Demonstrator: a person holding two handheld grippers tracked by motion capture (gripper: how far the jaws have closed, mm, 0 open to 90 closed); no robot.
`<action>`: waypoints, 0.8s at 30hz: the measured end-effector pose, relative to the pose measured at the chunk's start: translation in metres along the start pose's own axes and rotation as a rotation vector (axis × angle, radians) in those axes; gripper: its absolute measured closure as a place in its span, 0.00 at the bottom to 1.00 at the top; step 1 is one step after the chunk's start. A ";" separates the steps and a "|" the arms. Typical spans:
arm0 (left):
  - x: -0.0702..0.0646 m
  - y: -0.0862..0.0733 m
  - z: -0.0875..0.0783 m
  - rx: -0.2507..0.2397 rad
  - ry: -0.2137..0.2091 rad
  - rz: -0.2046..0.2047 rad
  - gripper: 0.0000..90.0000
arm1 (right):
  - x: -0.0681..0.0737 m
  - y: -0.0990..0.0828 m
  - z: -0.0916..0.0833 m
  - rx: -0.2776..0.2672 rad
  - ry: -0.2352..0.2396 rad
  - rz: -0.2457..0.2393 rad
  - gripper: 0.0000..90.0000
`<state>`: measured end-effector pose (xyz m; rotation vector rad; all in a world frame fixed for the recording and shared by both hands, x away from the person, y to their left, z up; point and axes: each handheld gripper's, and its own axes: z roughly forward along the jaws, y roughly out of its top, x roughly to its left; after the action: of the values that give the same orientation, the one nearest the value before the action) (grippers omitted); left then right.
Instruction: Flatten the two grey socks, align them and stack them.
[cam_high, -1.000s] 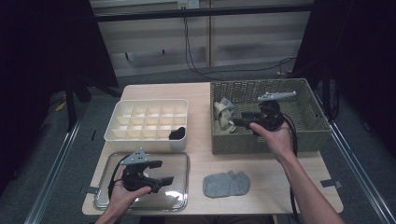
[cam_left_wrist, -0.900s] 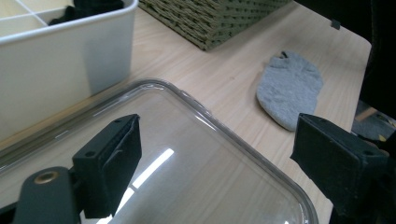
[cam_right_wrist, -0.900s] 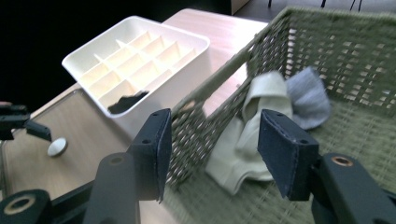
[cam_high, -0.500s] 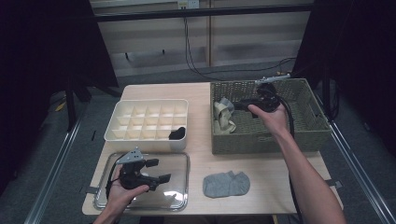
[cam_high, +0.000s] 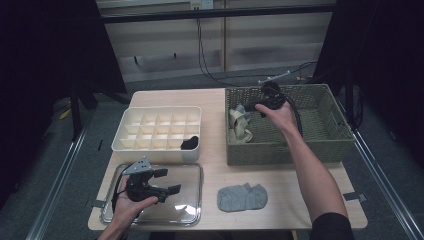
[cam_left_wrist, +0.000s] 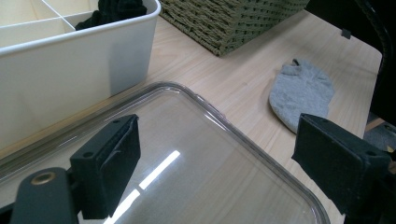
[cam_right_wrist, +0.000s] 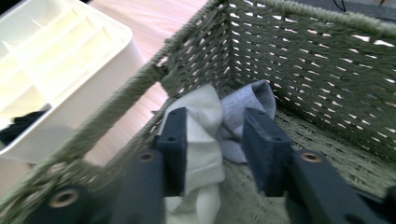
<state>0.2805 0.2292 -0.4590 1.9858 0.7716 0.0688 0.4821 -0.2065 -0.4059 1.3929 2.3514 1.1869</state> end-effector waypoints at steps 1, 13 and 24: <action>0.000 0.000 0.000 -0.001 0.004 0.001 0.16 | -0.002 0.001 0.004 0.011 -0.018 0.005 0.70; 0.001 -0.001 0.001 -0.004 0.006 -0.005 0.15 | -0.021 0.001 0.041 0.052 -0.060 0.065 0.63; 0.002 -0.001 0.002 0.013 0.003 0.008 0.15 | -0.026 0.006 0.063 0.095 -0.073 0.081 0.55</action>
<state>0.2820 0.2290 -0.4608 2.0014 0.7678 0.0724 0.5316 -0.1915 -0.4505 1.5478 2.3503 1.0369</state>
